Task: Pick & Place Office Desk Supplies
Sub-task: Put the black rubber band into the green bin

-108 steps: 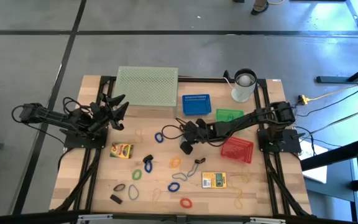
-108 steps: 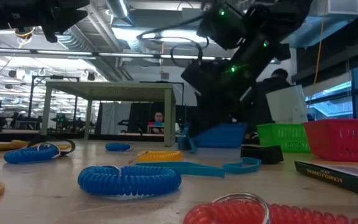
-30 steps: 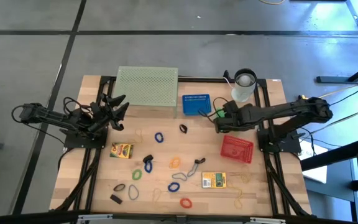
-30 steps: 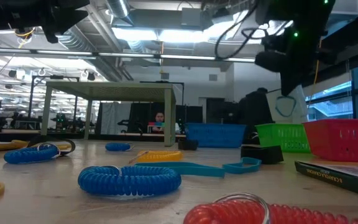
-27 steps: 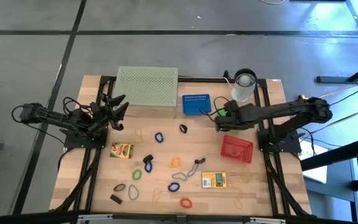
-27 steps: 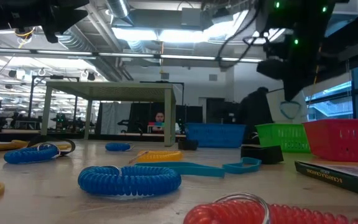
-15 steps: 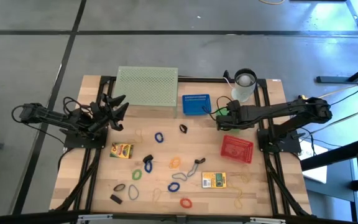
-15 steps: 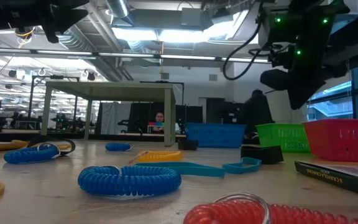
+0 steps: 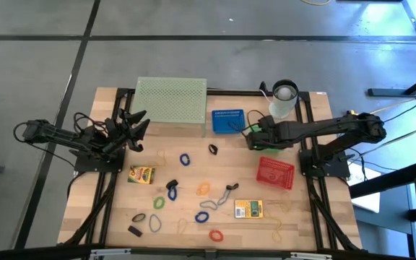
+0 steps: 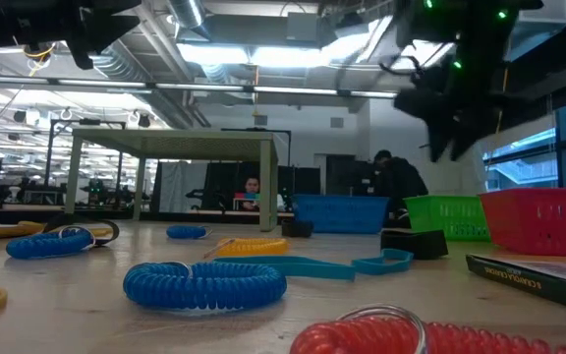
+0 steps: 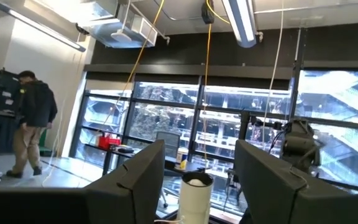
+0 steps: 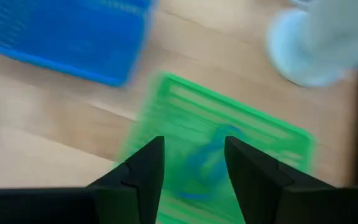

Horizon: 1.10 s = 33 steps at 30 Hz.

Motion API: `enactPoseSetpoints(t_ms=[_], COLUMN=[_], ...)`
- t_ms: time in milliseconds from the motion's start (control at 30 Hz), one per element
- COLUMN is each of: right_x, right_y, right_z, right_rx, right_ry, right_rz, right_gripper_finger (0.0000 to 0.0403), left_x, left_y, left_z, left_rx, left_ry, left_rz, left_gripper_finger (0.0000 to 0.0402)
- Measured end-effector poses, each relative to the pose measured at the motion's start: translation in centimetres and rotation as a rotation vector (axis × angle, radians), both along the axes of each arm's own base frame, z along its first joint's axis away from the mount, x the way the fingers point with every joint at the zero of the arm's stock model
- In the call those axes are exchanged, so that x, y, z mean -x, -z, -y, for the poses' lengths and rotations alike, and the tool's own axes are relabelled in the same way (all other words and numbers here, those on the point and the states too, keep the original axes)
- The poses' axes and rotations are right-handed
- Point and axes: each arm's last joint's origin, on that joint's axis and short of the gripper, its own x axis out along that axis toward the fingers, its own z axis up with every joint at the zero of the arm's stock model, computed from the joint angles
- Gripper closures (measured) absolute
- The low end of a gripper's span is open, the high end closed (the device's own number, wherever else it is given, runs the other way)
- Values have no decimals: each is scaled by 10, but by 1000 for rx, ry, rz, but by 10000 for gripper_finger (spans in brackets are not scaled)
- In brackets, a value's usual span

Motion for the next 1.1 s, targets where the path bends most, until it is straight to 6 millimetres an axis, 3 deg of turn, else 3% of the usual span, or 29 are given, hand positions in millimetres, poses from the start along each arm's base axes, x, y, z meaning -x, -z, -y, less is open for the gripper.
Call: enactPoseSetpoints(t_ms=[300,533,700,900,1100], right_x=[-60,-102,-115,-120,-123], right_y=[-4,24,50,70,88], right_z=[-21,-39,-39,-30,-29], right_rx=[102,189,191,90,127], right_ry=[-321,-644,-686,-675,-828], right_rz=[357,379,340,325,202], right_gripper_finger=[254,267,263,225,190], left_x=[0,0,-1,-1,-1], left_y=[0,0,0,-1,-1], left_z=[0,0,1,2,2], left_rx=[-25,-19,-38,-52,-51], left_ry=[-14,-2,43,65,65], left_rz=[-20,-12,-2,1,1], left_gripper_finger=[212,211,211,212,210])
